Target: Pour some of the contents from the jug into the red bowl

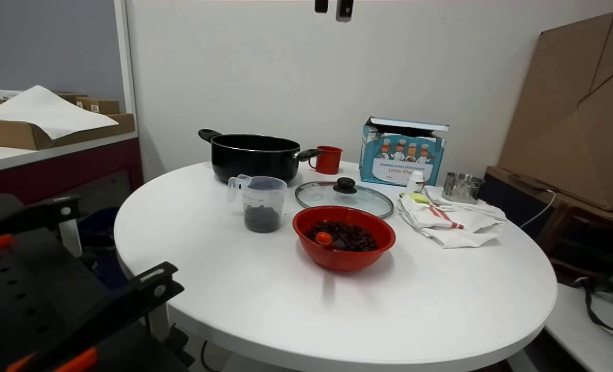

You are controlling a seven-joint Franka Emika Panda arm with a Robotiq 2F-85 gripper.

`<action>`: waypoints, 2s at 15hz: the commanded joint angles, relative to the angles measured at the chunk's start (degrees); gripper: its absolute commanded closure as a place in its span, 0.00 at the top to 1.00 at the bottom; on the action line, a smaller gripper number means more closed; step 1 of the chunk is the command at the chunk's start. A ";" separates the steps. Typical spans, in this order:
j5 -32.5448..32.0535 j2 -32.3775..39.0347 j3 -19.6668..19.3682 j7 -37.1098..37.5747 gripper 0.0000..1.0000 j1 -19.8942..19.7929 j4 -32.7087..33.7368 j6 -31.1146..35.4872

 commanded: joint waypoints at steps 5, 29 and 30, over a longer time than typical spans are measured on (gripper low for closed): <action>-0.52 6.45 6.18 28.82 1.00 -0.28 -1.60 8.36; -17.87 21.27 5.52 86.32 1.00 9.26 -8.64 22.46; -18.65 22.24 4.82 86.47 1.00 9.92 -8.40 22.46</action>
